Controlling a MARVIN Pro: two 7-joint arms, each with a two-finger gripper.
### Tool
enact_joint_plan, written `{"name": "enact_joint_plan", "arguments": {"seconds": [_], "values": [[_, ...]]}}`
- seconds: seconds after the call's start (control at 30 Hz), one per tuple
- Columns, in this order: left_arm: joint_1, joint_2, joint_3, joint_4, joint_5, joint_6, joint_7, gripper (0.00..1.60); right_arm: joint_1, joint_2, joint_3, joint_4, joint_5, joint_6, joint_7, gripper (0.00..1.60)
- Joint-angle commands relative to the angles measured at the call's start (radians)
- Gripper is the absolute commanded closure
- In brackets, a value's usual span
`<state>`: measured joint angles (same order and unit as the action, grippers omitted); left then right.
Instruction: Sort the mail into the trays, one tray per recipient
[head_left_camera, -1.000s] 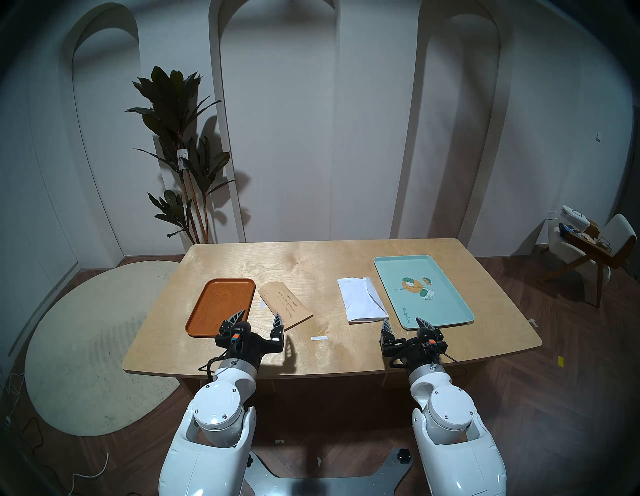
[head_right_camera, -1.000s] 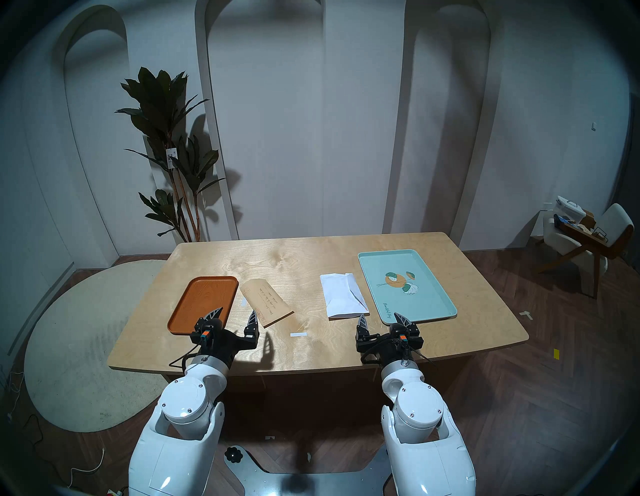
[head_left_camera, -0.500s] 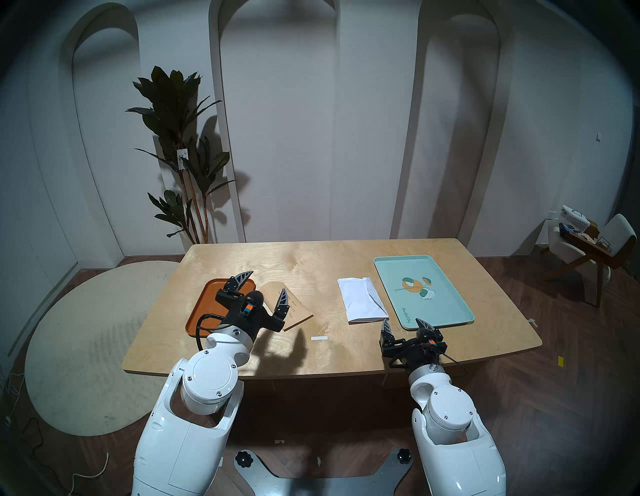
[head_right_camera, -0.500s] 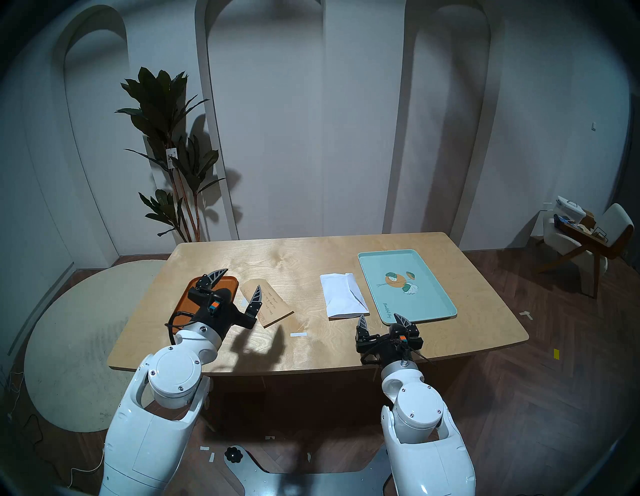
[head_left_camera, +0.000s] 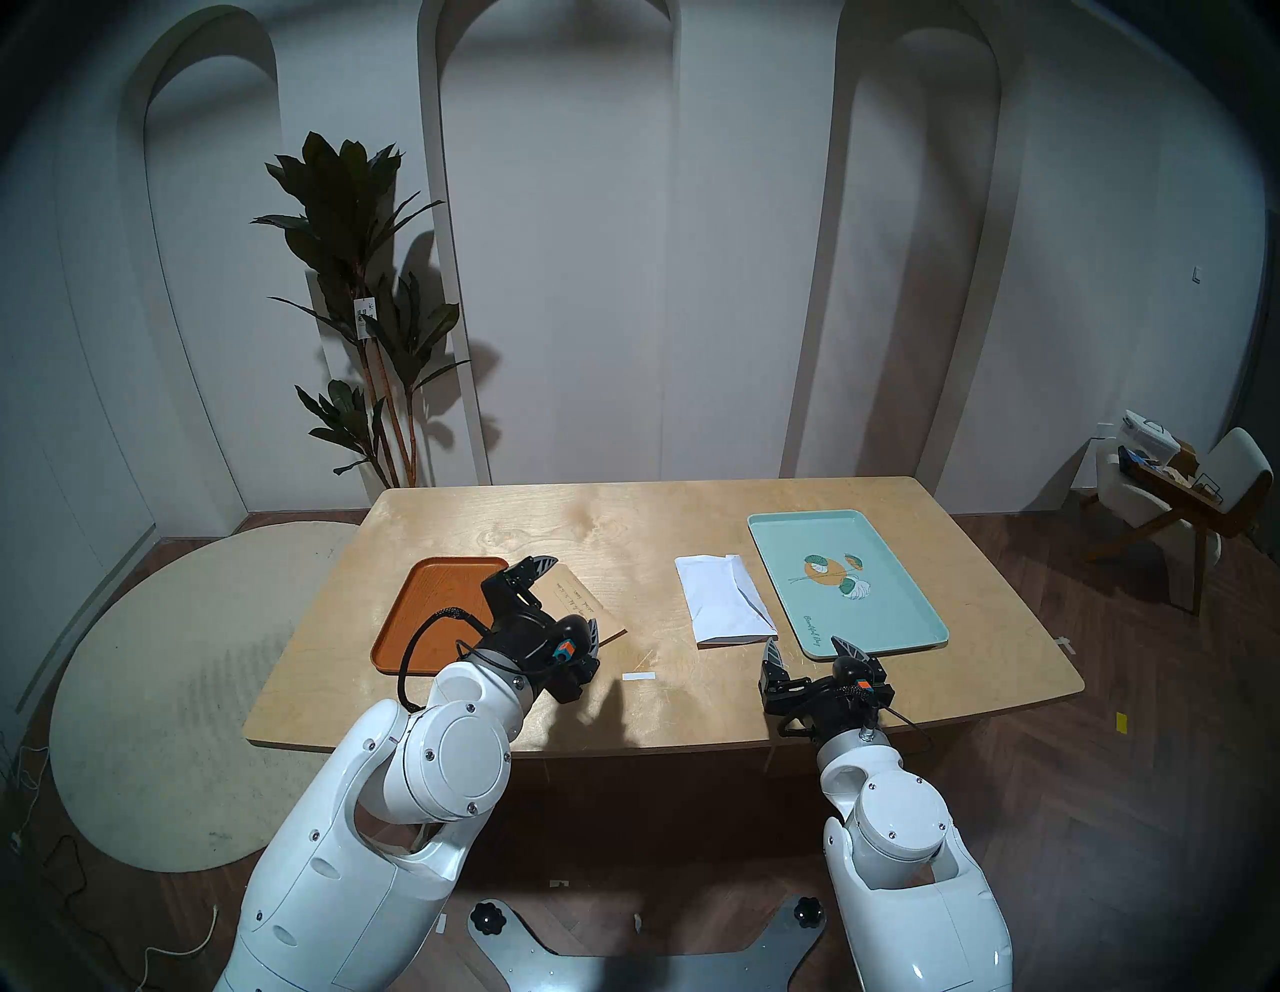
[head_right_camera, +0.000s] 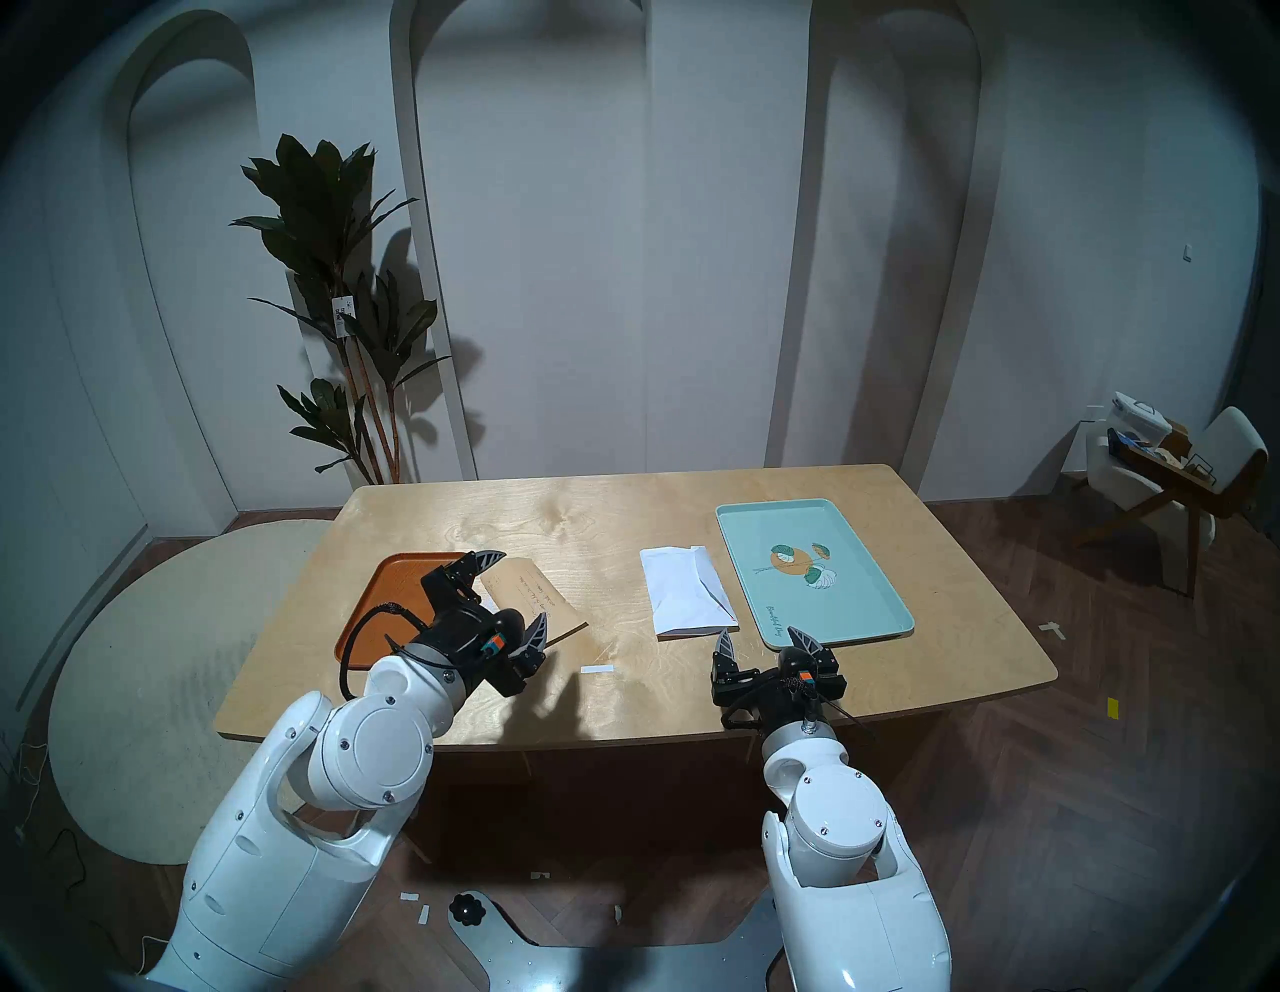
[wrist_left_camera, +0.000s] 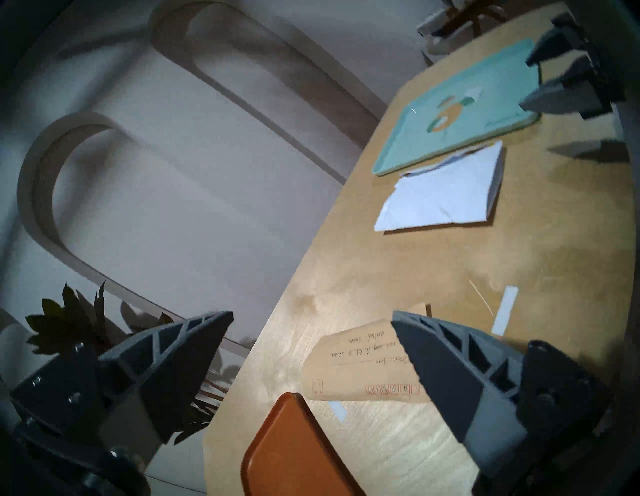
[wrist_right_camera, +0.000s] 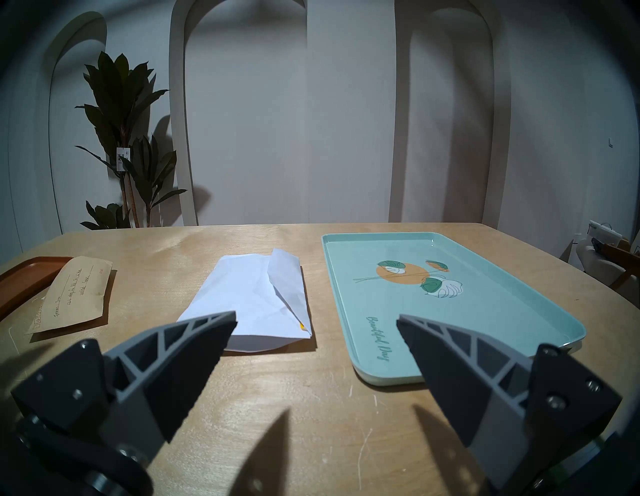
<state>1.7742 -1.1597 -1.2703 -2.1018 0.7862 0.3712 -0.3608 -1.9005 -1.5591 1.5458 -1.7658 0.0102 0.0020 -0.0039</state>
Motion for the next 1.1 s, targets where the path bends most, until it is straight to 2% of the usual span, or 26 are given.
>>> {"name": "enact_joint_plan", "arguments": {"seconds": [0.0,0.23,1.07], "values": [[-0.024,0.096,0.035,-0.048,0.113,0.038,-0.075,0.00,0.003,-0.001,0.000,-0.025,-0.001,-0.003,-0.003,0.00],[-0.033,0.107,0.053,-0.043,0.177,0.056,-0.112,0.00,0.002,-0.001,0.000,-0.026,-0.001,-0.002,-0.003,0.00],[-0.066,0.025,0.085,0.097,0.165,0.047,-0.049,0.00,0.002,-0.001,0.000,-0.026,-0.001,-0.002,-0.003,0.00]]}}
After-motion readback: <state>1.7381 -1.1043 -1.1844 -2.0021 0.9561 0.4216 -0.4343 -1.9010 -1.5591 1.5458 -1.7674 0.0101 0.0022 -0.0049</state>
